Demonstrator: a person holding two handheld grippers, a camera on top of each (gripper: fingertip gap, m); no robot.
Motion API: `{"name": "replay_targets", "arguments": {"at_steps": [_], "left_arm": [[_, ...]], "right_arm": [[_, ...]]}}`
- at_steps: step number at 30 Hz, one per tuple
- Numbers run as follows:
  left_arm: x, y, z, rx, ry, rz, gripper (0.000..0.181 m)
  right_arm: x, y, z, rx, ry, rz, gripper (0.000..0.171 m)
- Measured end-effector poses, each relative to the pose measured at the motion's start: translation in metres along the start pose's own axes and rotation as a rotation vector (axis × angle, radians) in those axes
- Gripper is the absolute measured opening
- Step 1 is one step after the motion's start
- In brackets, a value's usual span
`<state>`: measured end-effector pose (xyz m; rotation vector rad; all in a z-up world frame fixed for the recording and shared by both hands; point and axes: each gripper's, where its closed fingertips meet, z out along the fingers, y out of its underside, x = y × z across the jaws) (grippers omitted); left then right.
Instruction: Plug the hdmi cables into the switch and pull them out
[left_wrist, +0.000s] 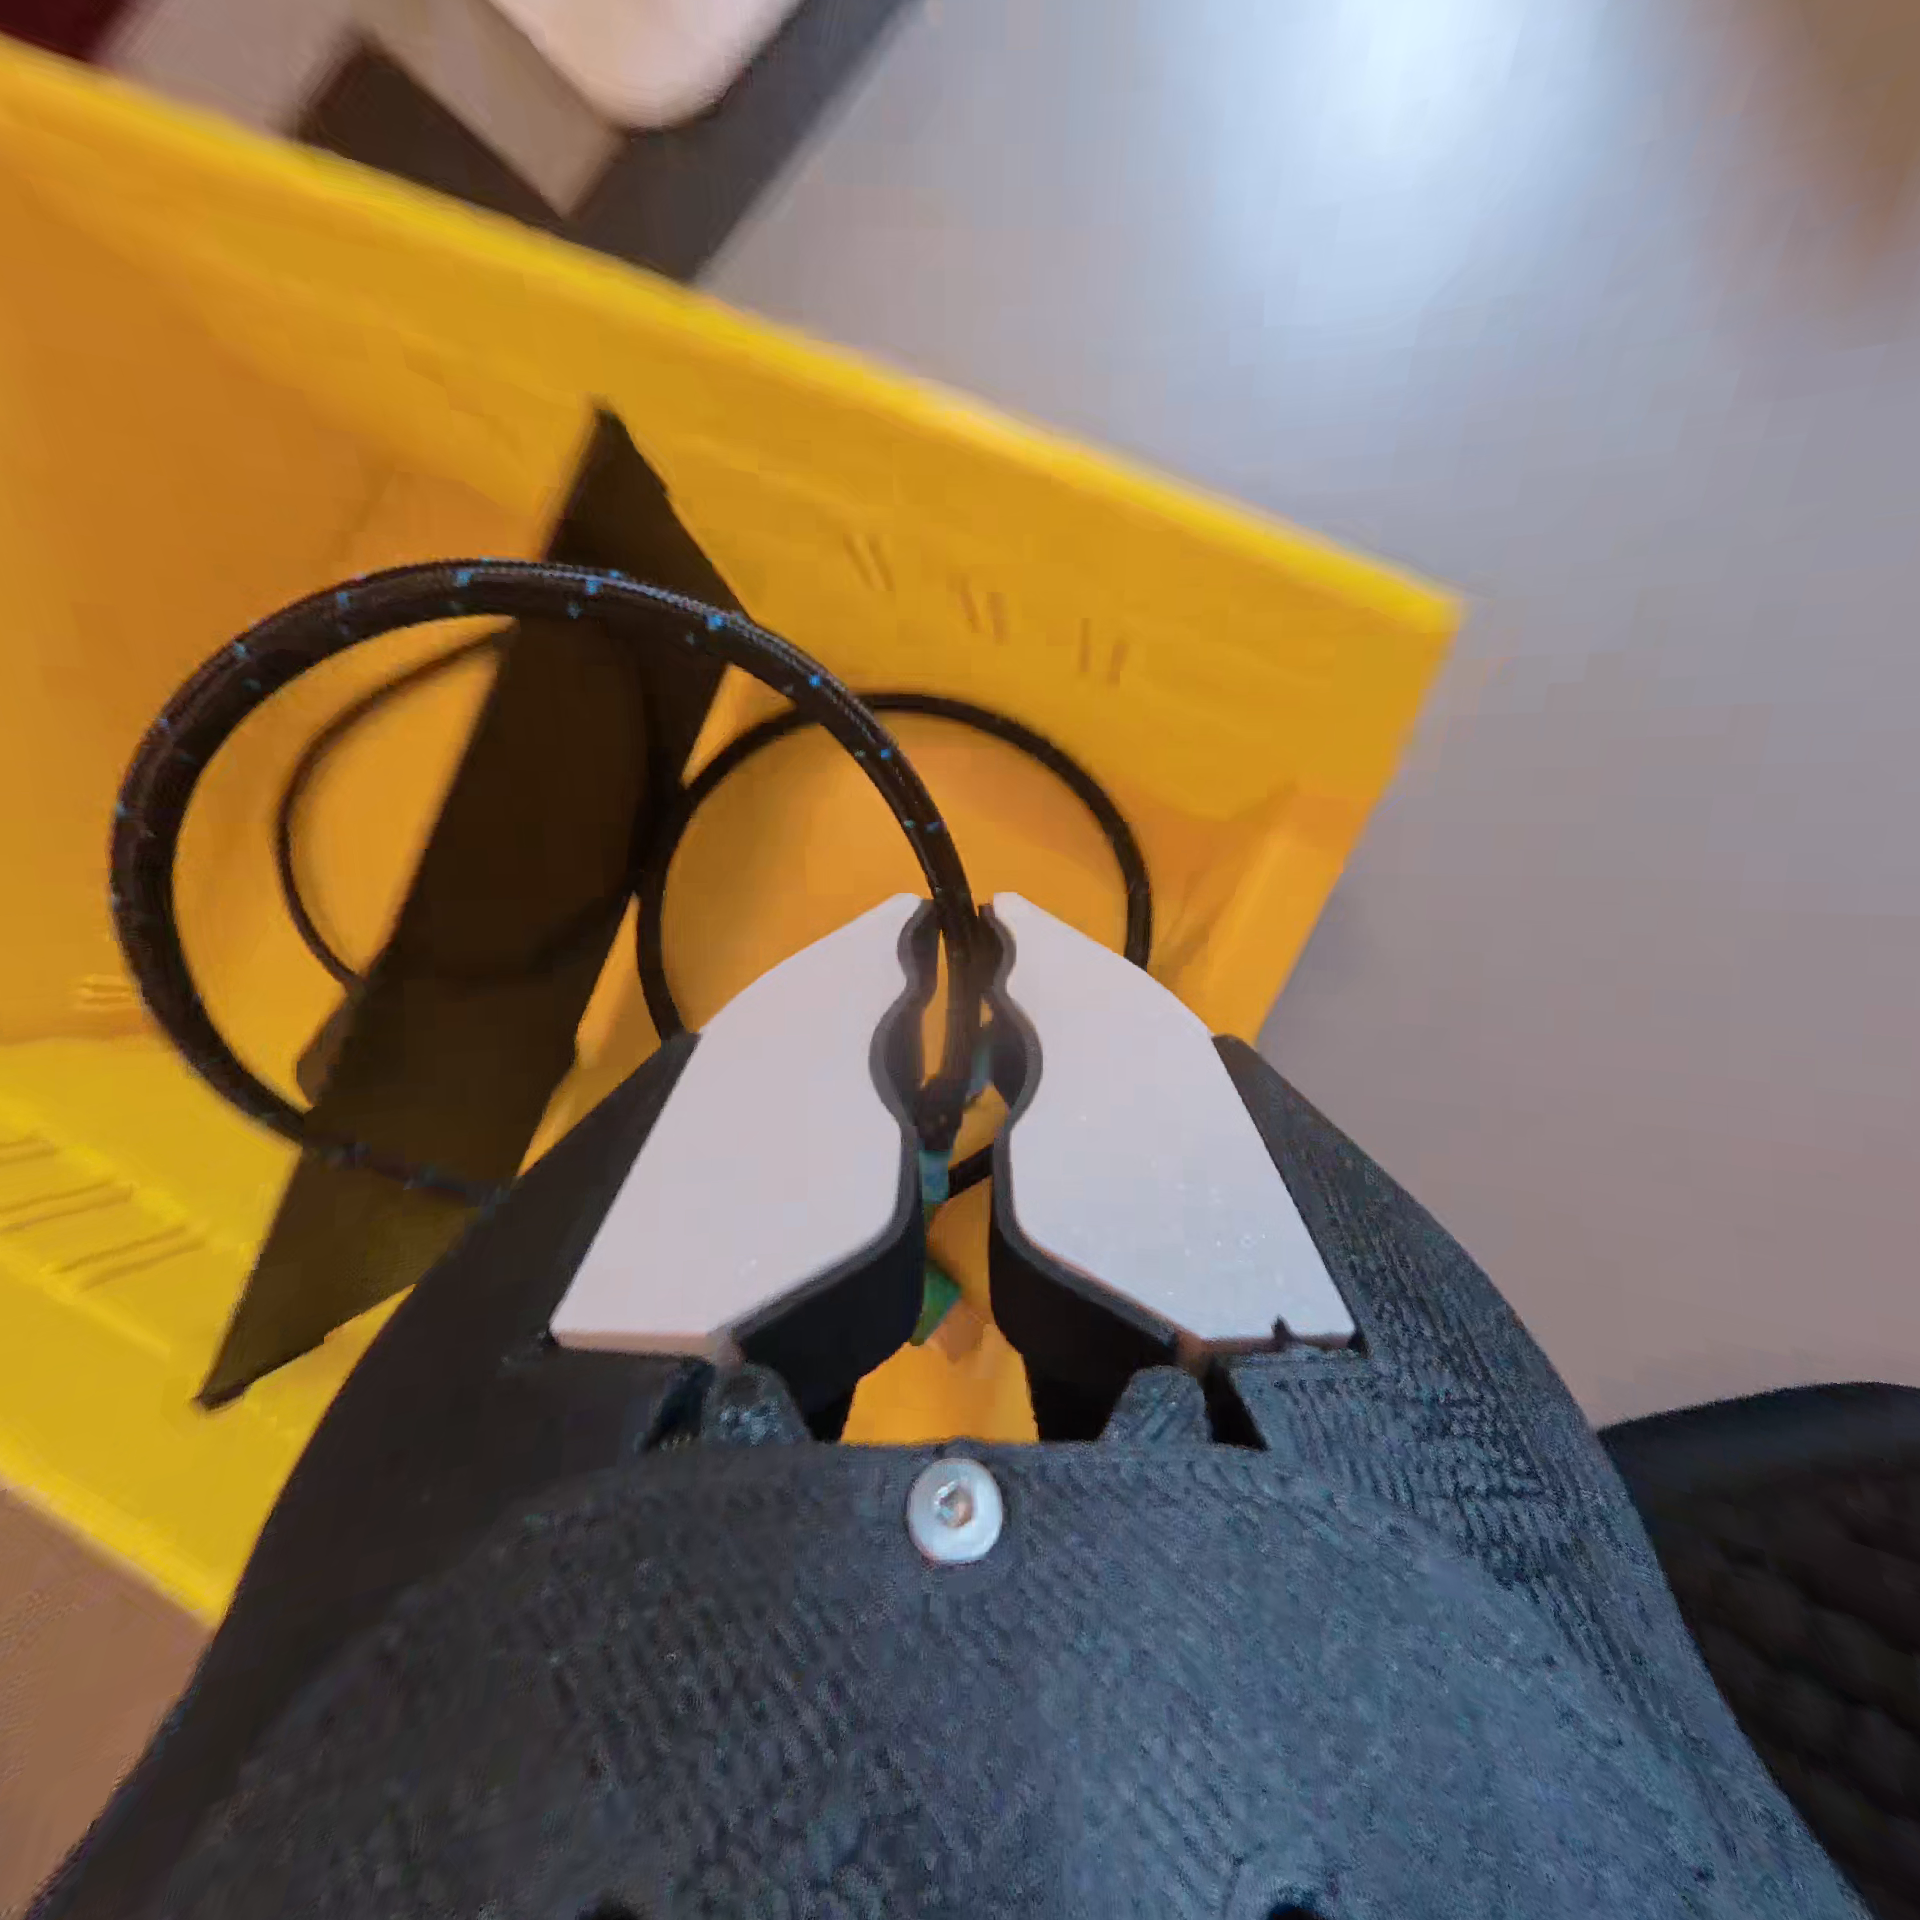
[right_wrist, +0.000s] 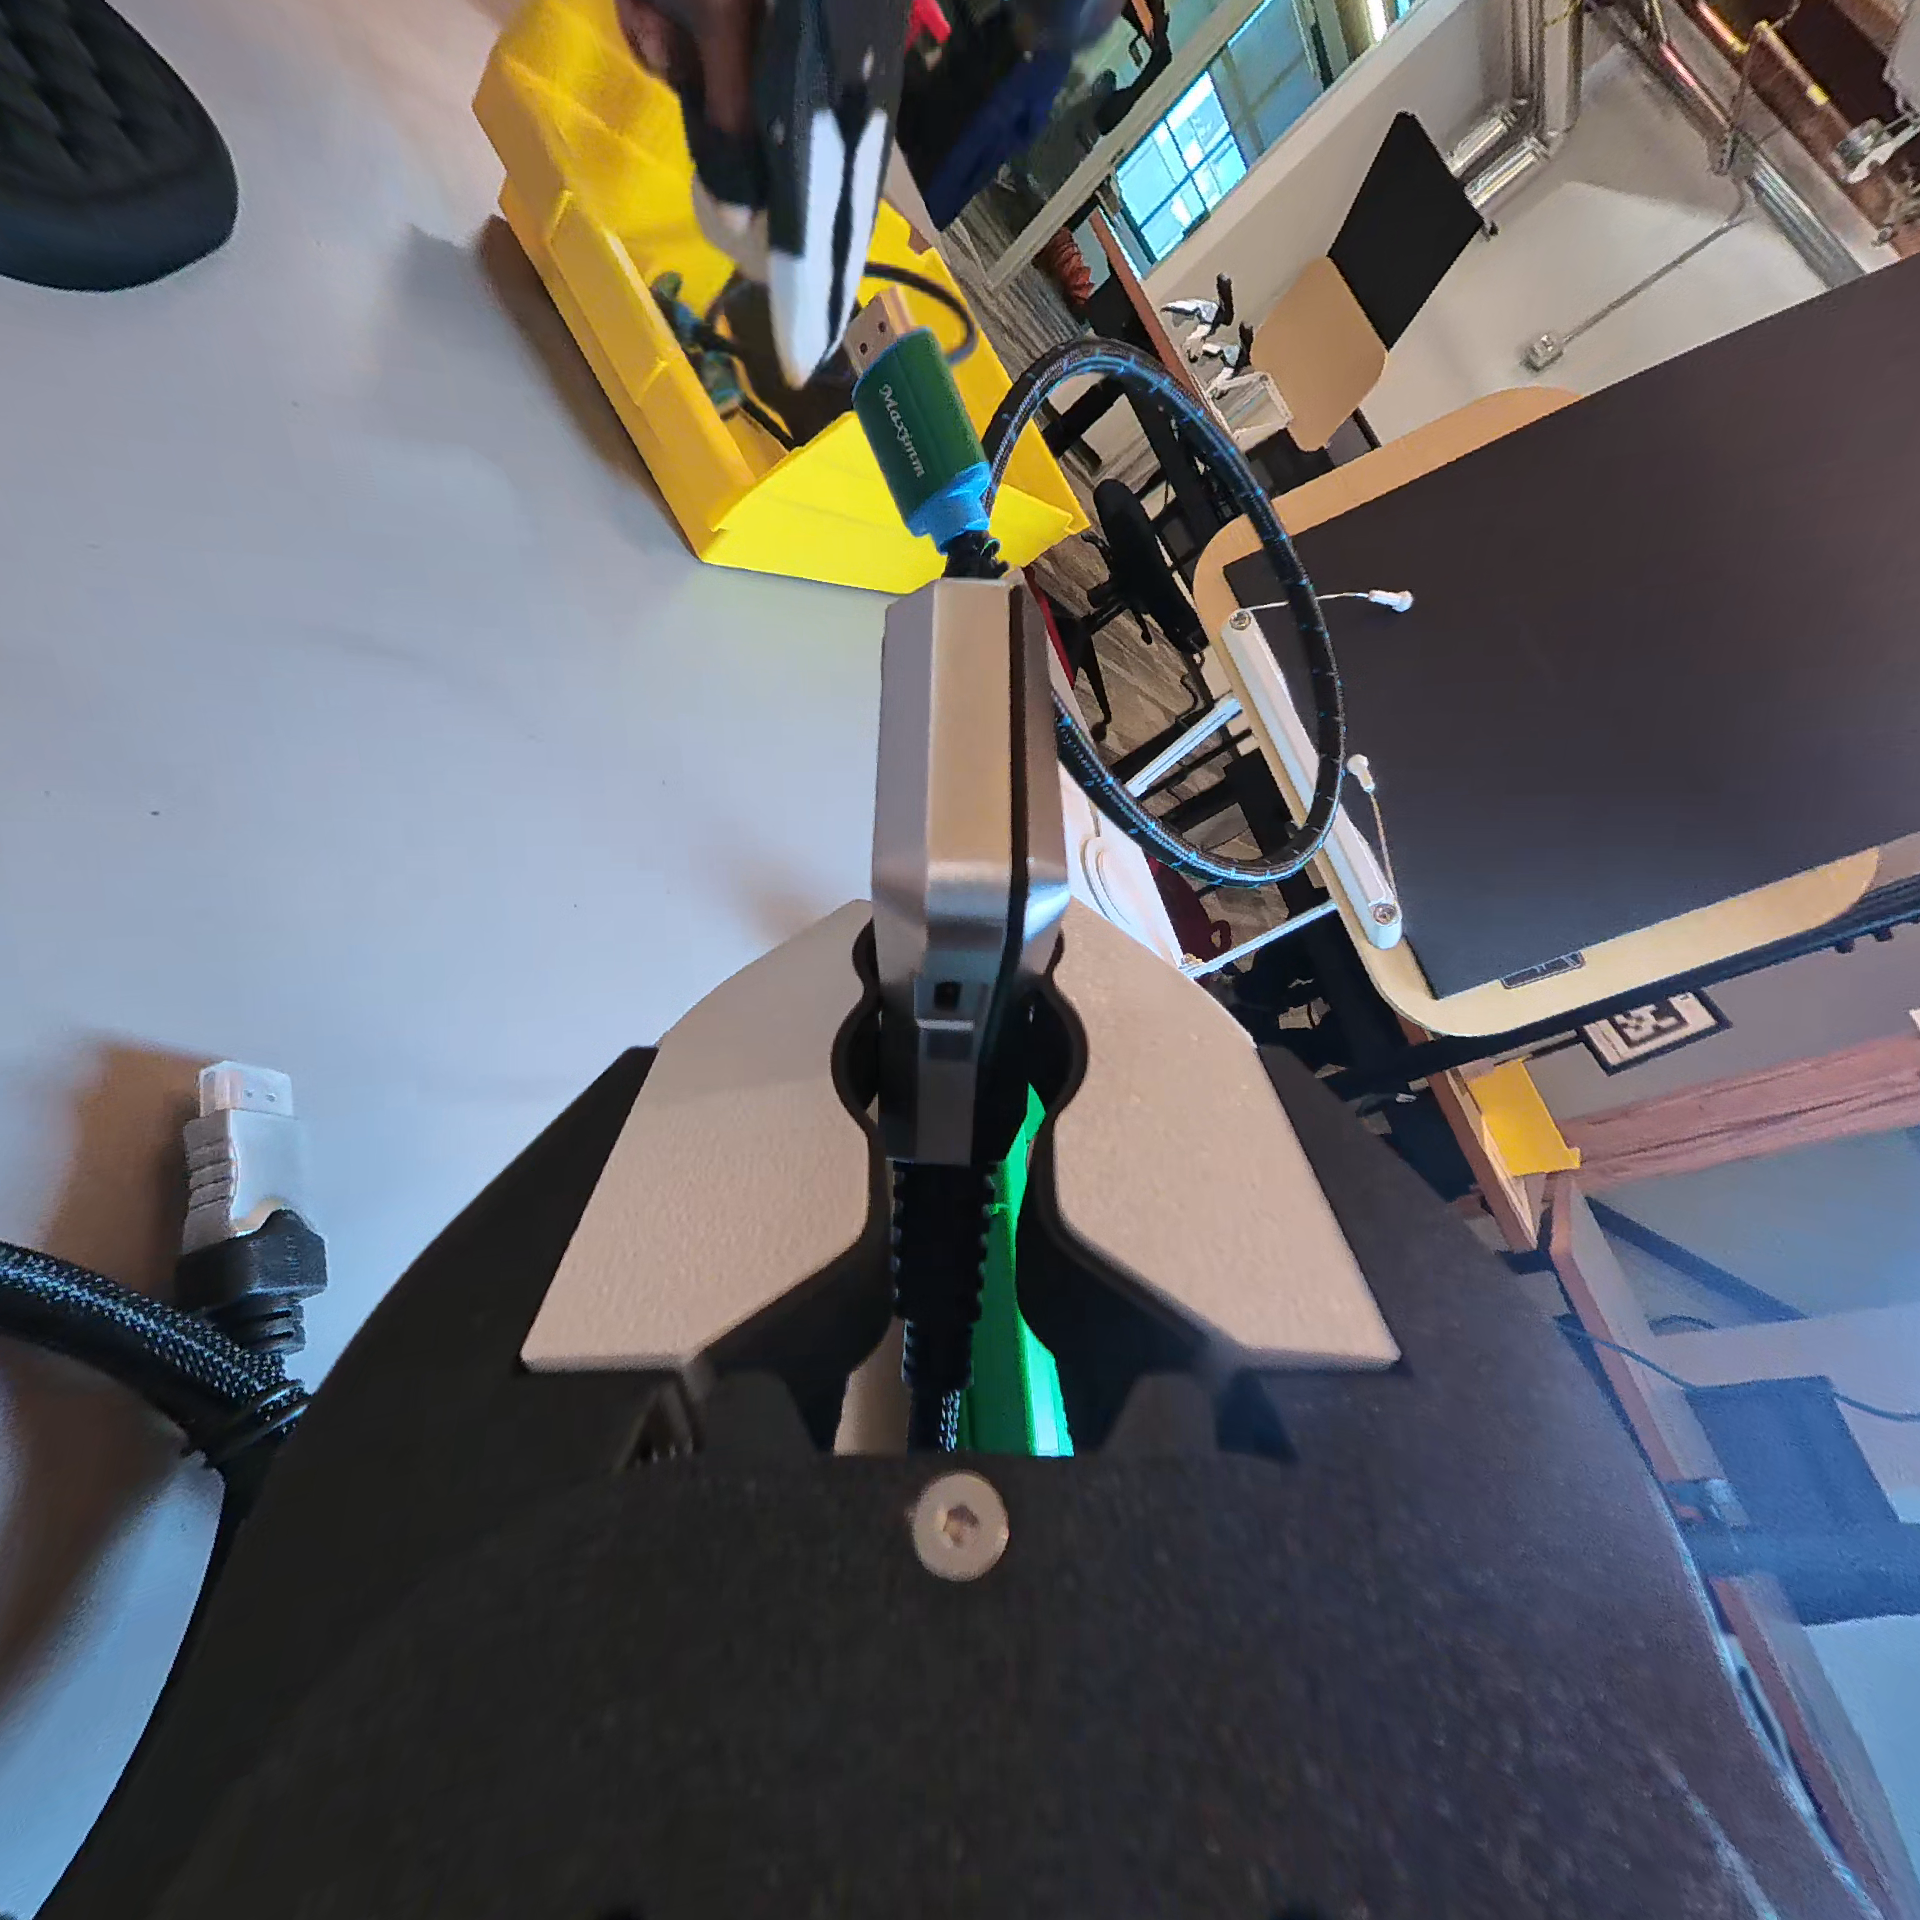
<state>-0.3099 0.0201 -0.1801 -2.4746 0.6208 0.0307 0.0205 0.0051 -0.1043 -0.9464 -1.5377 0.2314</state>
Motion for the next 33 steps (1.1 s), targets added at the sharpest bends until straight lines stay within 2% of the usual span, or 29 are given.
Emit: {"name": "replay_targets", "arguments": {"at_steps": [1, 4, 8, 11, 14, 17, 19, 21, 26, 29, 33], "left_arm": [[0.002, -0.012, -0.016, 0.059, -0.001, -0.002, 0.007], [0.018, -0.044, -0.066, 0.234, 0.019, 0.022, 0.007], [0.072, -0.084, -0.114, 0.506, 0.105, 0.111, 0.007], [0.134, -0.092, -0.118, 0.642, 0.260, 0.195, 0.007], [0.193, -0.091, -0.109, 0.742, 0.505, 0.167, 0.007], [0.233, -0.089, -0.098, 0.860, 0.720, 0.085, 0.007], [0.245, -0.077, -0.072, 0.782, 0.780, 0.027, 0.007], [0.245, -0.057, -0.041, 0.654, 0.726, 0.019, 0.009], [0.223, -0.026, -0.027, 0.500, 0.582, 0.027, 0.014], [0.231, 0.008, -0.028, 0.322, 0.575, 0.189, 0.017], [0.212, 0.024, -0.028, 0.226, 0.319, 0.534, 0.014]], "right_arm": [[0.001, 0.000, 0.000, 0.005, 0.000, 0.007, 0.024], [0.003, 0.001, 0.000, 0.009, 0.002, 0.019, 0.024], [0.007, 0.001, -0.002, -0.008, 0.031, 0.002, 0.024], [0.012, 0.002, -0.004, -0.016, 0.052, 0.008, 0.024], [0.016, 0.008, -0.005, -0.031, 0.064, 0.024, 0.024], [0.018, 0.015, -0.006, -0.049, 0.076, 0.030, 0.024], [0.020, 0.017, -0.006, -0.055, 0.080, 0.036, 0.024], [0.021, 0.019, -0.007, -0.058, 0.084, 0.039, 0.024], [0.020, 0.020, -0.006, -0.062, 0.080, 0.041, 0.024], [0.019, 0.021, -0.005, -0.068, 0.079, 0.037, 0.024], [0.019, 0.020, -0.004, -0.064, 0.078, 0.041, 0.024]]}}
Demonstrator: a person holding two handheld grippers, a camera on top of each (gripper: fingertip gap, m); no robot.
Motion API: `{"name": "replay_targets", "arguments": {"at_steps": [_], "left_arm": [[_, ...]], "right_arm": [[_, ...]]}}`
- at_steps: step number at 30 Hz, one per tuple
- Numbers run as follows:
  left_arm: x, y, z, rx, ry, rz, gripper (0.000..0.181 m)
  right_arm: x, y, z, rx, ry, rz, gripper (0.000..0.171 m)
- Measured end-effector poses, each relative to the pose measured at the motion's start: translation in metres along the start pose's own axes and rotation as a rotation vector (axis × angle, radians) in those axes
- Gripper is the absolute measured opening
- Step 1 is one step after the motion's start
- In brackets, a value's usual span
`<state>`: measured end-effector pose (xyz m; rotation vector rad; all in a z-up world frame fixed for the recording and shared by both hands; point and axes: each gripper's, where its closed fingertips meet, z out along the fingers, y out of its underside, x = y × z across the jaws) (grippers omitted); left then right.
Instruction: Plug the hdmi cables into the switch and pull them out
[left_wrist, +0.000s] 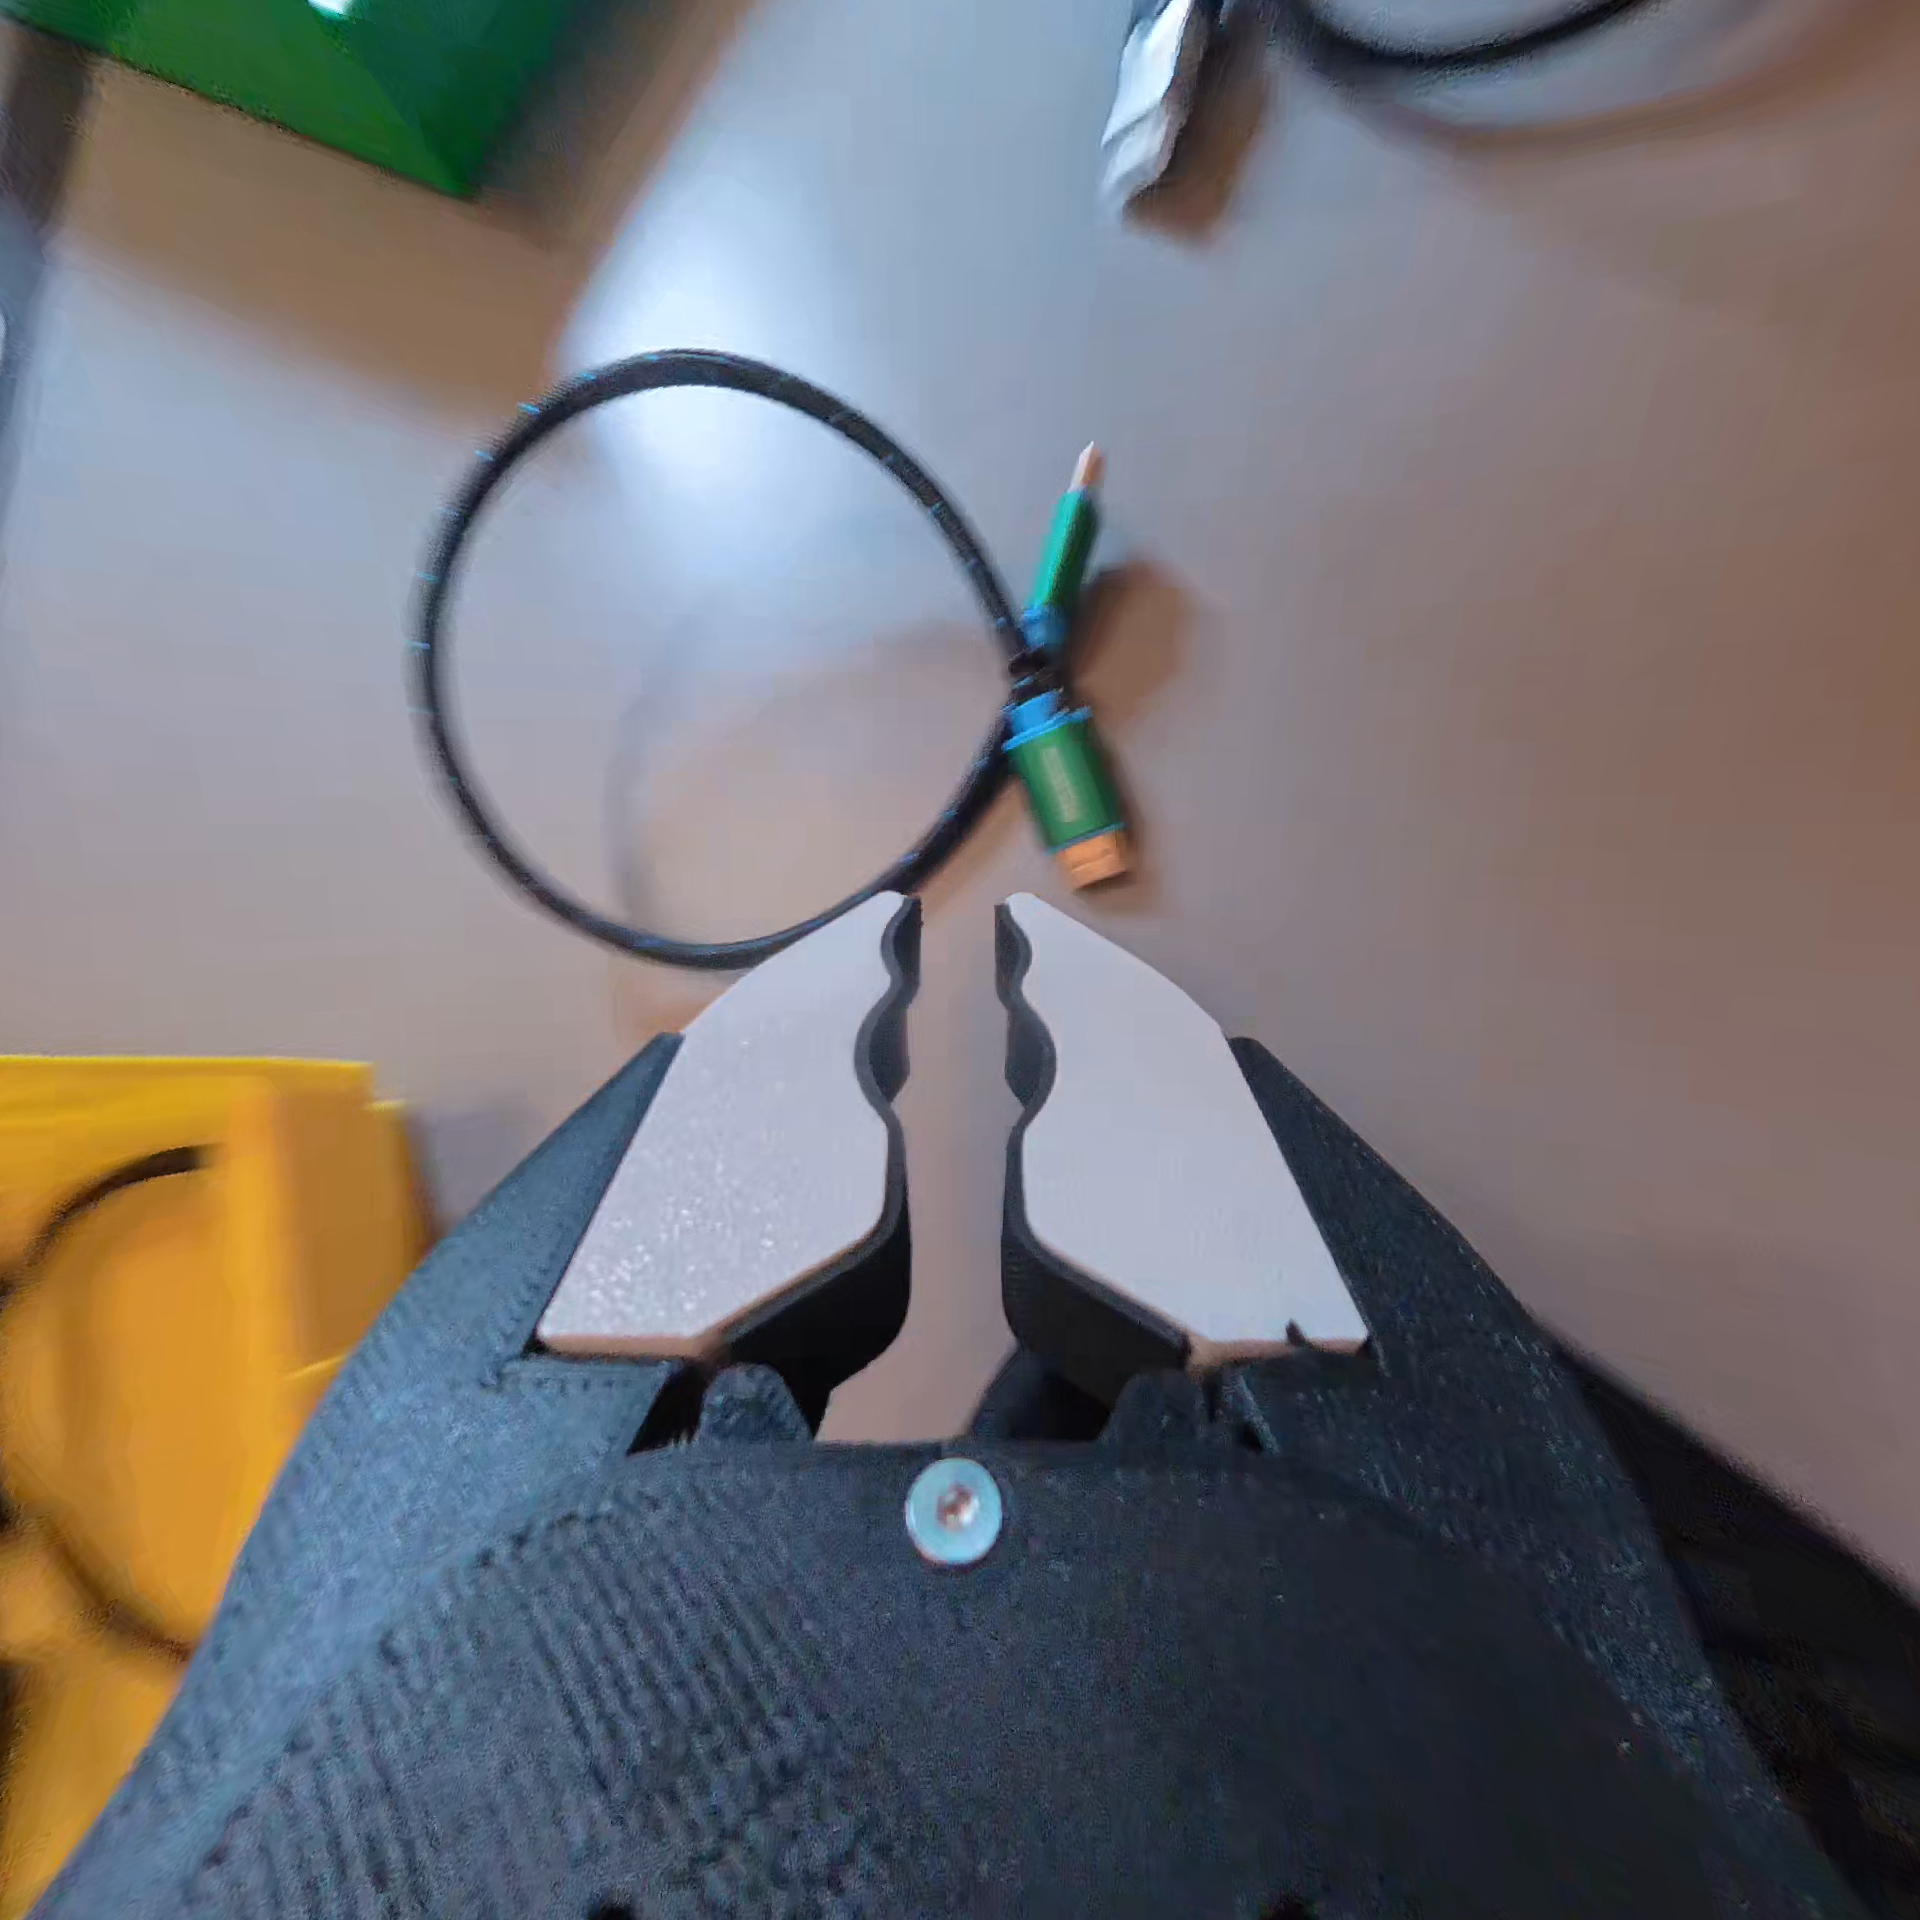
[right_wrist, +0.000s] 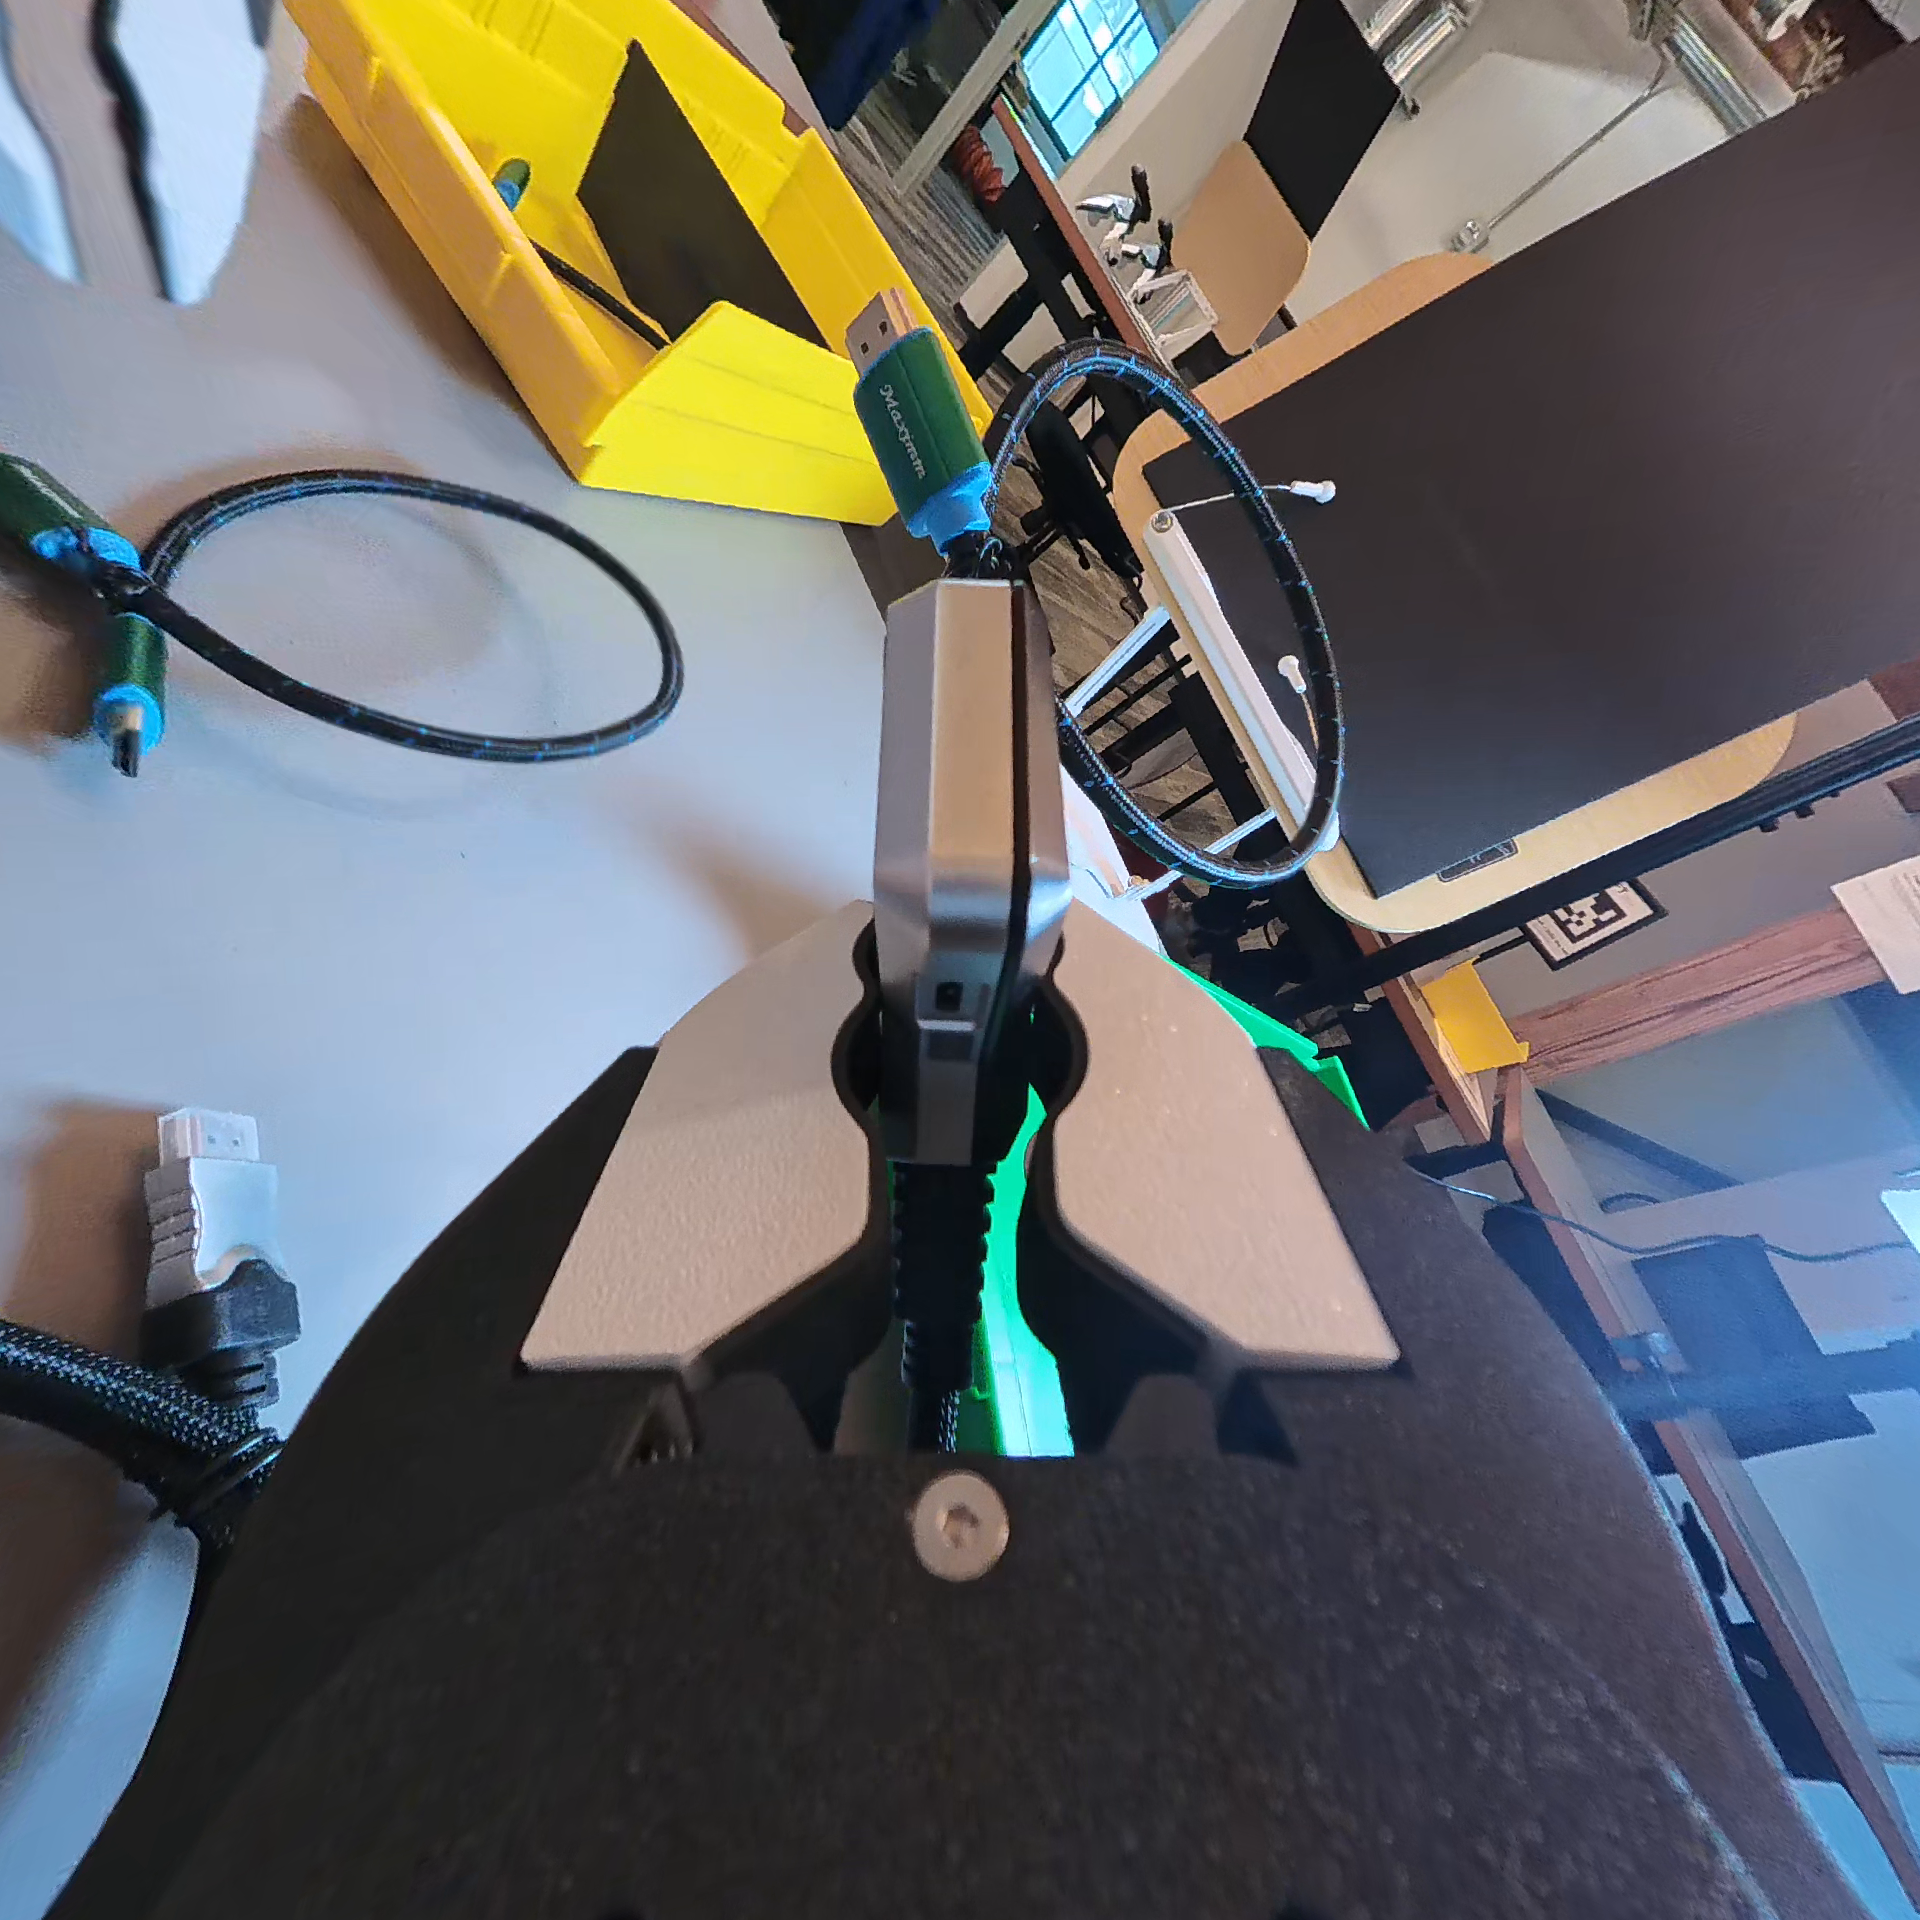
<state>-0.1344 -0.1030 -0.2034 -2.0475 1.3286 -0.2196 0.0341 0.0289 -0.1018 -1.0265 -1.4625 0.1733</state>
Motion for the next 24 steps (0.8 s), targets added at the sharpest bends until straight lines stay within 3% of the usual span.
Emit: {"name": "replay_targets", "arguments": {"at_steps": [4, 12, 14, 19, 22, 24], "left_arm": [[-0.047, 0.023, 0.002, -0.221, -0.163, 0.267, 0.020], [-0.056, 0.027, 0.039, -0.356, 0.081, 0.505, 0.030], [-0.048, 0.033, 0.043, -0.408, 0.156, 0.463, 0.013], [-0.021, 0.021, 0.042, -0.451, 0.185, 0.108, 0.010], [0.044, -0.026, 0.039, -0.232, 0.392, -0.079, 0.012], [0.060, -0.053, 0.034, -0.105, 0.400, -0.076, 0.017]], "right_arm": [[-0.002, 0.001, 0.002, -0.005, -0.007, -0.001, 0.024], [-0.001, 0.006, 0.000, -0.014, -0.014, 0.005, 0.024], [-0.001, 0.008, 0.000, -0.016, -0.017, 0.007, 0.024], [0.002, 0.007, -0.002, -0.011, -0.009, 0.010, 0.024], [0.005, 0.006, -0.003, -0.012, 0.003, 0.026, 0.024], [0.006, 0.007, -0.003, -0.013, 0.010, 0.036, 0.024]]}}
